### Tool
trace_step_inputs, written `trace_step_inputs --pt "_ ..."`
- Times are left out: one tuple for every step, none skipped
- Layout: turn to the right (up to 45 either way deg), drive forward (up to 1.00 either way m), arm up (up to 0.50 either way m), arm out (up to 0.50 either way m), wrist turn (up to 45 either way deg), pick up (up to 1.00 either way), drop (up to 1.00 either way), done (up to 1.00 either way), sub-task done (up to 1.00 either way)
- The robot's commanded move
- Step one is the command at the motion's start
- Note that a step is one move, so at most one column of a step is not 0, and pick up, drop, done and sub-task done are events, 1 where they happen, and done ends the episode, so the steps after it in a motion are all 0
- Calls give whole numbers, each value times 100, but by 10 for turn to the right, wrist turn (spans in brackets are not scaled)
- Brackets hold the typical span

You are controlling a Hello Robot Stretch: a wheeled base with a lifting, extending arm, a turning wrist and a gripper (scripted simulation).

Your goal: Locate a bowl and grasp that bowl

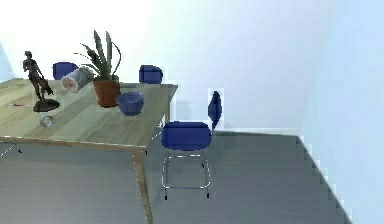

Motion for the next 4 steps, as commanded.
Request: trace_step_inputs --pt "-30 0 0 0 0 0 0 0 0" --pt "0 50 0 0 0 0 0 0 0" --pt "-450 0 0 0 0 0 0 0 0" --pt "-450 0 0 0 0 0 0 0 0"
